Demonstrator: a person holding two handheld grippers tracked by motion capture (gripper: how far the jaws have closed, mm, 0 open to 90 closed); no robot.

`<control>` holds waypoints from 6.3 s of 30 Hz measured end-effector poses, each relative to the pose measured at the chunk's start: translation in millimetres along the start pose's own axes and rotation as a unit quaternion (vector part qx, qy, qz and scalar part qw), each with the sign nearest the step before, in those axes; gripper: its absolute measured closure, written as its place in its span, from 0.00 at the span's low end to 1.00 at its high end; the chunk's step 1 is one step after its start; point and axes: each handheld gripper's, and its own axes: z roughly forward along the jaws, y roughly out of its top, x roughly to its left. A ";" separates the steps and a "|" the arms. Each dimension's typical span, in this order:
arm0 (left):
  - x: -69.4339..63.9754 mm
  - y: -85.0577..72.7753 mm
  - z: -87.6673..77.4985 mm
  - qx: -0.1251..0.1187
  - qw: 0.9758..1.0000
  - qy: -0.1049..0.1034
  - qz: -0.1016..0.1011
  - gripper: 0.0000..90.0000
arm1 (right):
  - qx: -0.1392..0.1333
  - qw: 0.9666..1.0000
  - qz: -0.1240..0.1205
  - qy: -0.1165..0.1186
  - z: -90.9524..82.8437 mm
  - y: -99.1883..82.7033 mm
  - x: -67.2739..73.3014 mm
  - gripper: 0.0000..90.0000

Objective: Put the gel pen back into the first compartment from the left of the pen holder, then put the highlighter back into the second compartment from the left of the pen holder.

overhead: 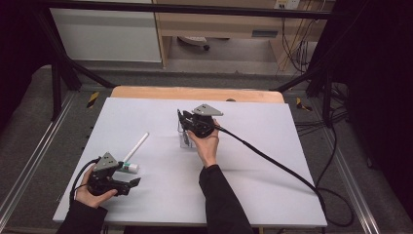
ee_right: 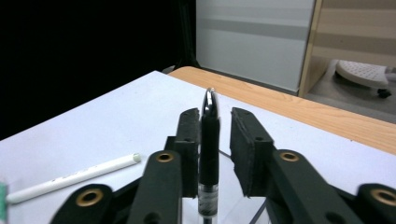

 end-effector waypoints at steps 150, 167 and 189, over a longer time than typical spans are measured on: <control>57.4 48.5 46.3 0.079 0.991 0.098 -0.039 0.87 | 0.202 0.979 -0.001 0.012 -225.2 -113.1 -81.4 0.01; 14.6 66.0 23.5 0.053 0.998 0.041 0.012 0.87 | 0.202 0.979 -0.007 0.008 -224.5 -113.3 -80.3 0.01; -44.0 74.8 35.3 0.068 0.995 -0.031 0.073 0.87 | 0.213 0.975 -0.063 0.005 -208.7 -101.0 -55.0 0.01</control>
